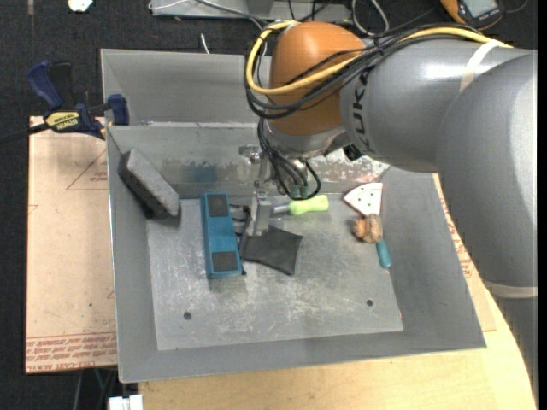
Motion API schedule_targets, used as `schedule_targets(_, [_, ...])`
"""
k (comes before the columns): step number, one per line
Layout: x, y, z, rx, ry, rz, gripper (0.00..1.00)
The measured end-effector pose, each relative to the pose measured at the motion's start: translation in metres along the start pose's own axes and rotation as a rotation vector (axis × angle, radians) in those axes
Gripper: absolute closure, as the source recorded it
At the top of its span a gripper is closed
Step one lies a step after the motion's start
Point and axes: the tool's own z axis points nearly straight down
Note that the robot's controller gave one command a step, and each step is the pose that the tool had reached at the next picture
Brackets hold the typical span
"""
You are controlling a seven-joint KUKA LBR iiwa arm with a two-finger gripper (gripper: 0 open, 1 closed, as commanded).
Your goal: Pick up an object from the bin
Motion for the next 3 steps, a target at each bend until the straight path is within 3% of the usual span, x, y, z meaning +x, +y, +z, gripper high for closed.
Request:
schedule_targets(1, [-0.001, -0.001, -0.005, -0.001, -0.007, 0.002, 0.00])
schedule_targets(2, [0.017, -0.051, 0.040, -0.003, -0.006, 0.057, 0.00])
schedule_targets(3, [0.040, -0.049, 0.069, -0.005, -0.014, 0.077, 0.00])
